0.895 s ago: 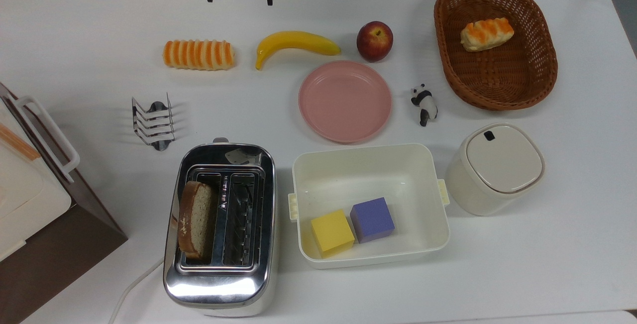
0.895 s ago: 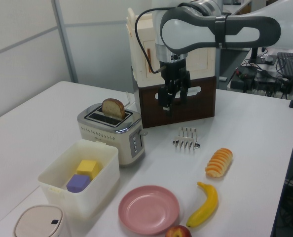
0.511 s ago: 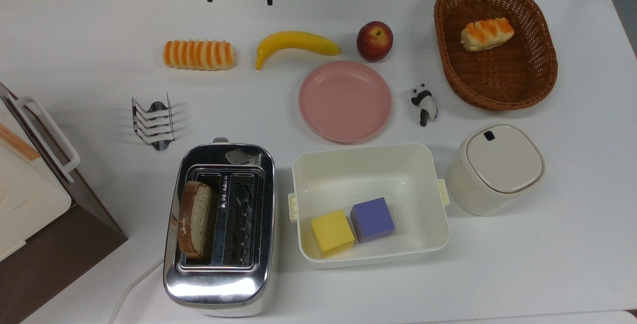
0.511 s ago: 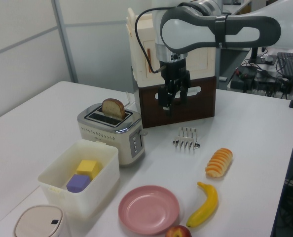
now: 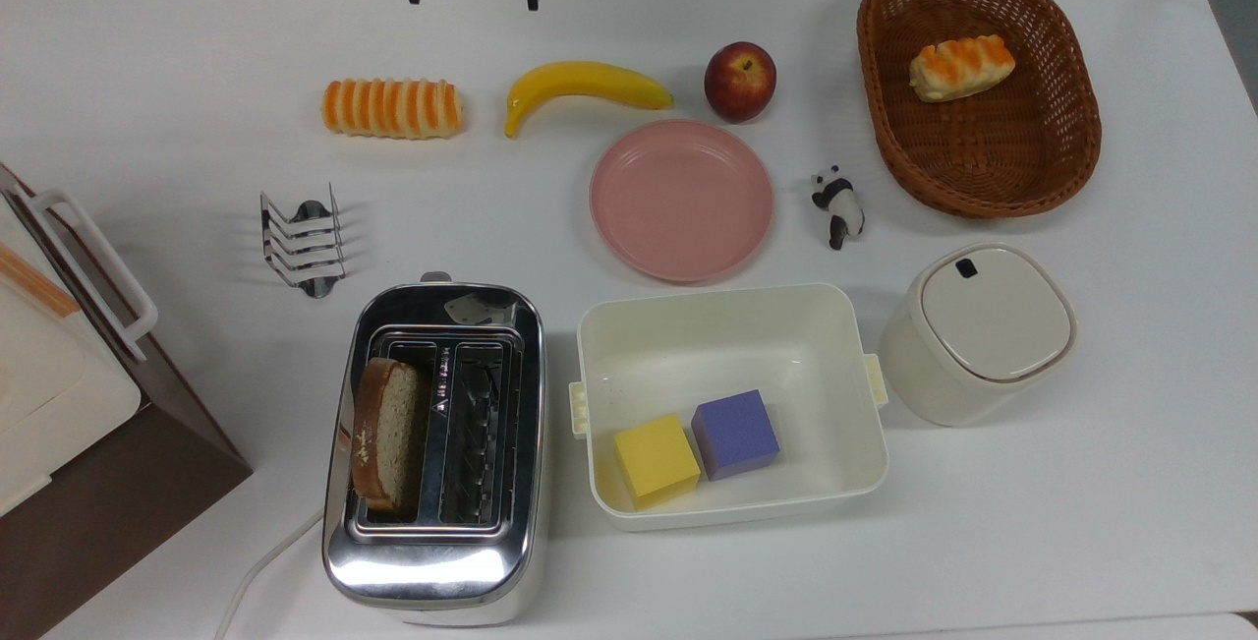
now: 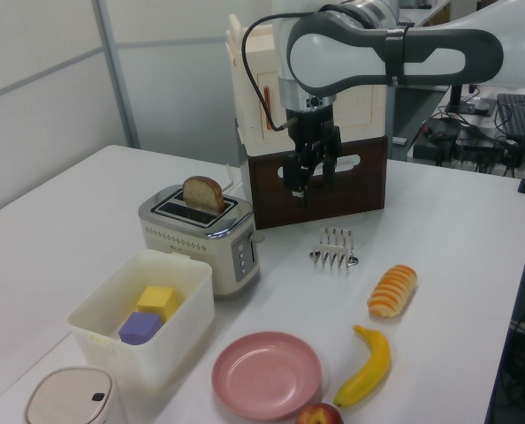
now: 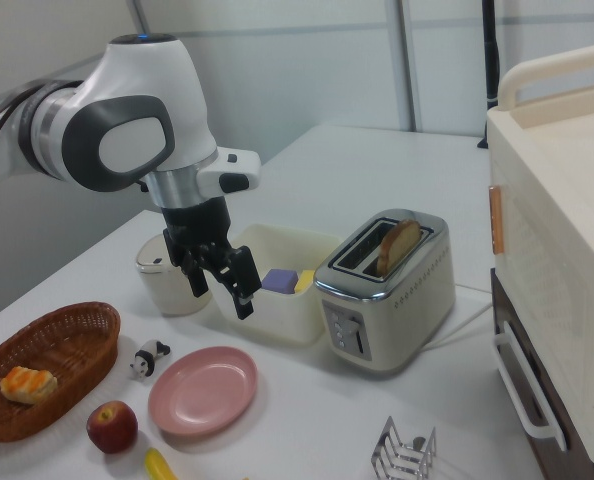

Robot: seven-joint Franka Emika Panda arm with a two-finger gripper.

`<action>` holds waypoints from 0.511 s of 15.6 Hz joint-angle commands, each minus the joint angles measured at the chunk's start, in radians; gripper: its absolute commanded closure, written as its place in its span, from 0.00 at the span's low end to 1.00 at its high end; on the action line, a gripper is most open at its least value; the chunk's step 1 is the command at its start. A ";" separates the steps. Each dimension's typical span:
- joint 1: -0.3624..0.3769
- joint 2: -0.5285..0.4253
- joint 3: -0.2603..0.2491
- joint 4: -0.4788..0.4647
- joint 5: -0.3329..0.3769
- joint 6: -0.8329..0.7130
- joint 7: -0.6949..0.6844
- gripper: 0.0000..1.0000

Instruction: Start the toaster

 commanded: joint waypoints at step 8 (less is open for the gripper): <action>0.004 0.006 -0.005 0.003 -0.005 0.013 -0.027 0.00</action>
